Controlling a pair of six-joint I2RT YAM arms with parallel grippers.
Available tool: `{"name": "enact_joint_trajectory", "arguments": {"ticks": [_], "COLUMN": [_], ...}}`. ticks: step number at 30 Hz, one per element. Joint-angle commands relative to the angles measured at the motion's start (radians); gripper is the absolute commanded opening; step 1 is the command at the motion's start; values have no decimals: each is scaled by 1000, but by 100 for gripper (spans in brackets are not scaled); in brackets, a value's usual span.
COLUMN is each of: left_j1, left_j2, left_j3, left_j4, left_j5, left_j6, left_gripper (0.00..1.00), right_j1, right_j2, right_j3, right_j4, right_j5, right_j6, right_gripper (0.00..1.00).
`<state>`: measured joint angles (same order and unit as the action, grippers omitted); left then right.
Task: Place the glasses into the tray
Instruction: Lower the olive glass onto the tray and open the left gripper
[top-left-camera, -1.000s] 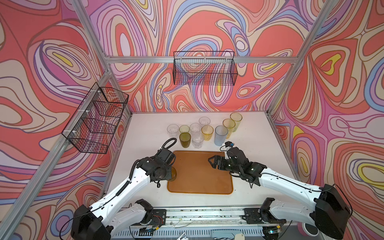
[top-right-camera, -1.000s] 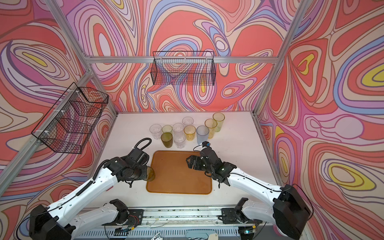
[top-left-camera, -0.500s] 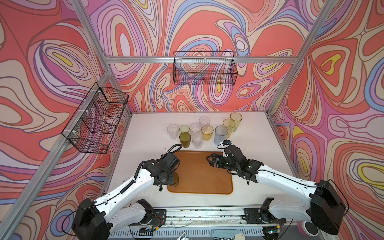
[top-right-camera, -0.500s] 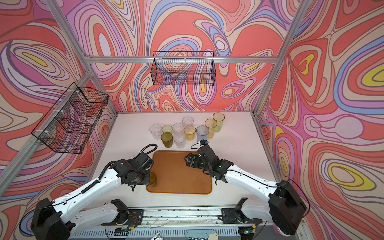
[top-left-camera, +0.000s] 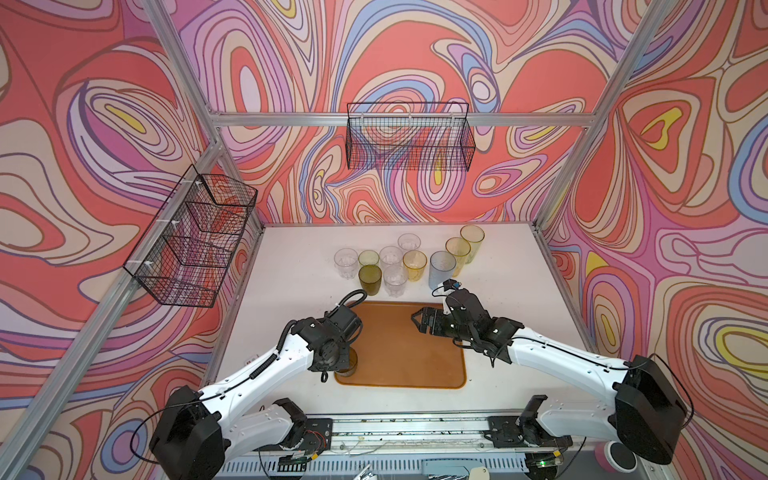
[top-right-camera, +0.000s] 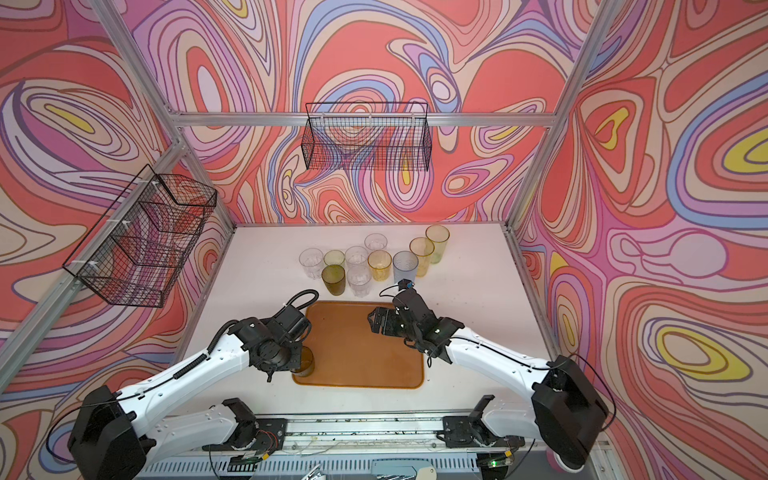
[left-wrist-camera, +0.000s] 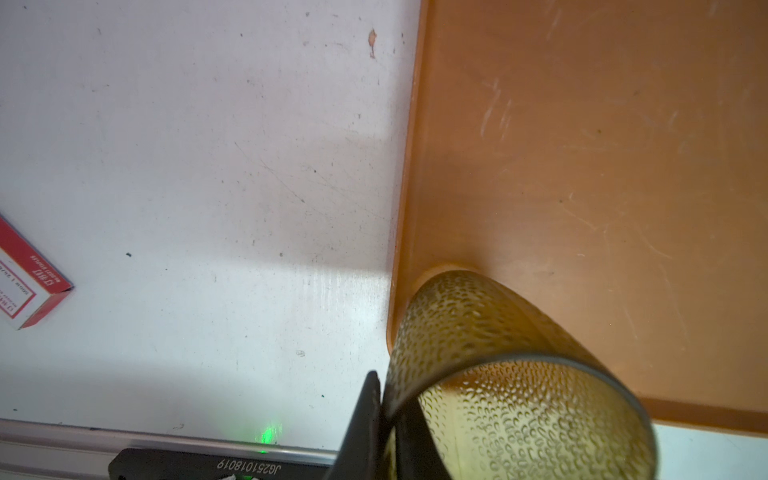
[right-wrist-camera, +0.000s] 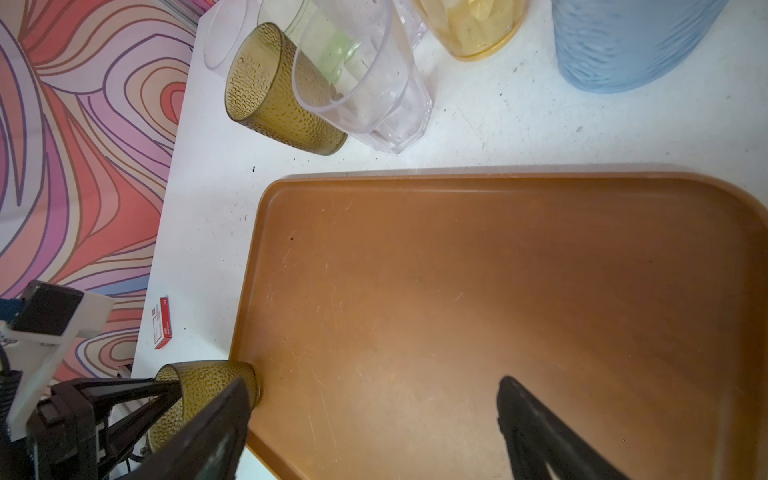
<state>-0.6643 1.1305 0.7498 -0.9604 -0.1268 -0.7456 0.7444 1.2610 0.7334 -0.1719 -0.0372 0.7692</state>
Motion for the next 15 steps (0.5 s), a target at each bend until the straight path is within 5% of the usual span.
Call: {"name": "enact_joint_trajectory", "arguments": {"ticks": [1,5,15], "left_j1": [-7,-6,33], "left_j2": [-16,-56,-48], "left_j3": [-7,10,149], "left_j4": [-3,8,109], "left_j5": [-1,-33,-131], "left_j6": [-22,-15,88], "left_gripper": [33,59,88], "right_j1": [-6,-5,-6], "right_j2": [10,14,-7], "right_j3": [23,29,102], "right_j4": [-2,-11,-77], "right_j5": [-8,-8,-17], "right_j6": [-10,-6,-5], "right_gripper": [95,95,96]}}
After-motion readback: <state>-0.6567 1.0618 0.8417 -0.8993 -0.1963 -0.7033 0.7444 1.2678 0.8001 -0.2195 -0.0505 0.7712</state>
